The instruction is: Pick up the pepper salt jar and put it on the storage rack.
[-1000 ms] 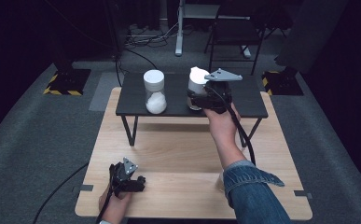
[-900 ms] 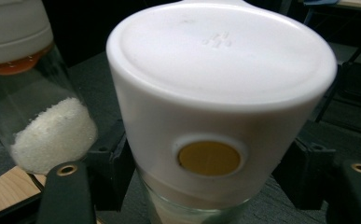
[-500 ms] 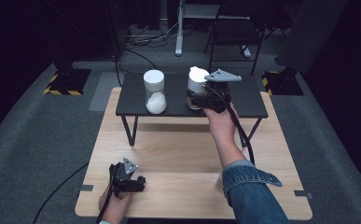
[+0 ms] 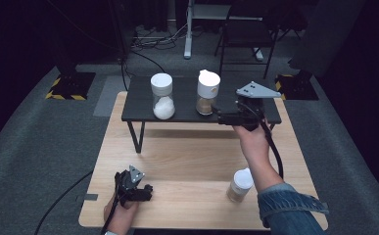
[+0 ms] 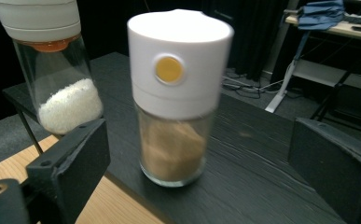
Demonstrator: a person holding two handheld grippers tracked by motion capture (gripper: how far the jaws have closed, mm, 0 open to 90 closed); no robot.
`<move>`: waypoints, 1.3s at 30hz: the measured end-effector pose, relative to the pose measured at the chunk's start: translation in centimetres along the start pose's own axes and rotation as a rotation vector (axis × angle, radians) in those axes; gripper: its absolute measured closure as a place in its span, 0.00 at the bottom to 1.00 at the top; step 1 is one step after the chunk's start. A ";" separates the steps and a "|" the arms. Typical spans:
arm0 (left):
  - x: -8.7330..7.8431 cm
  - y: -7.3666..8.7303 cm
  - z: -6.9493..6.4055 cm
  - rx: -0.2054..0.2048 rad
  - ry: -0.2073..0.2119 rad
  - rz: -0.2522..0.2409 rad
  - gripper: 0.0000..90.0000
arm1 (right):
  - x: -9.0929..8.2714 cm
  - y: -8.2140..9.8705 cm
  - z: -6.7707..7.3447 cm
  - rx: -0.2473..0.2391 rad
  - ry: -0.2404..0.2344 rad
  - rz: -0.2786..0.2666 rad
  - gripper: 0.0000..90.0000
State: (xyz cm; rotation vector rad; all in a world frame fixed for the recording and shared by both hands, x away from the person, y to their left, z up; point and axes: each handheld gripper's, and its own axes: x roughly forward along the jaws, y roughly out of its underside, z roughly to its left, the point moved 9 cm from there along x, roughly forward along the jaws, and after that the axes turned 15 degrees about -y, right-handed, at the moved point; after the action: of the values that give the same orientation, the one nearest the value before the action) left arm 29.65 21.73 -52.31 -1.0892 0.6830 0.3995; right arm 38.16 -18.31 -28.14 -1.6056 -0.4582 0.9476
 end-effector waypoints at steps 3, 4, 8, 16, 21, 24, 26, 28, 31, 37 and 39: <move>0.0 0.0 0.0 0.000 0.000 0.001 0.07 | -1.6 0.7 -0.1 -0.007 0.006 -0.001 0.06; 0.0 0.0 0.0 0.000 0.000 0.001 0.07 | -2.2 0.9 -0.1 -0.013 0.010 0.001 0.05; 0.0 0.0 0.0 0.002 0.000 0.001 0.07 | -4.4 2.4 -0.2 -0.016 0.014 -0.004 0.05; 0.0 0.0 0.0 0.001 0.000 0.001 0.07 | -8.6 7.2 -1.4 0.036 0.051 0.004 0.05; 0.0 0.0 0.0 0.000 0.000 0.001 0.07 | -10.3 10.6 -2.4 0.078 0.085 0.022 0.04; 0.0 0.0 0.0 0.000 0.000 0.001 0.07 | -10.6 12.8 -2.8 0.084 0.100 0.051 0.04; 0.0 0.0 0.0 -0.002 0.000 0.001 0.07 | -10.4 14.7 -3.0 0.098 0.105 0.093 0.03; 0.0 0.0 0.0 0.000 0.000 0.001 0.07 | -10.2 16.4 -3.2 0.117 0.104 0.118 0.03; 0.0 0.0 0.0 -0.001 0.000 0.001 0.07 | -9.9 18.5 -3.5 0.142 0.101 0.143 0.03; 0.0 0.0 0.0 0.000 0.000 0.001 0.07 | -9.3 22.3 -3.8 0.176 0.101 0.180 0.03; 0.0 0.0 0.0 0.000 0.000 0.001 0.07 | -9.1 23.4 -3.9 0.187 0.099 0.196 0.03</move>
State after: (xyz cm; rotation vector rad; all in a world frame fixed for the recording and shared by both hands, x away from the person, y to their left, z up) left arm 29.65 21.73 -52.31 -1.0892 0.6831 0.4008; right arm 31.15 -33.66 -47.16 -1.5371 -0.1408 1.0207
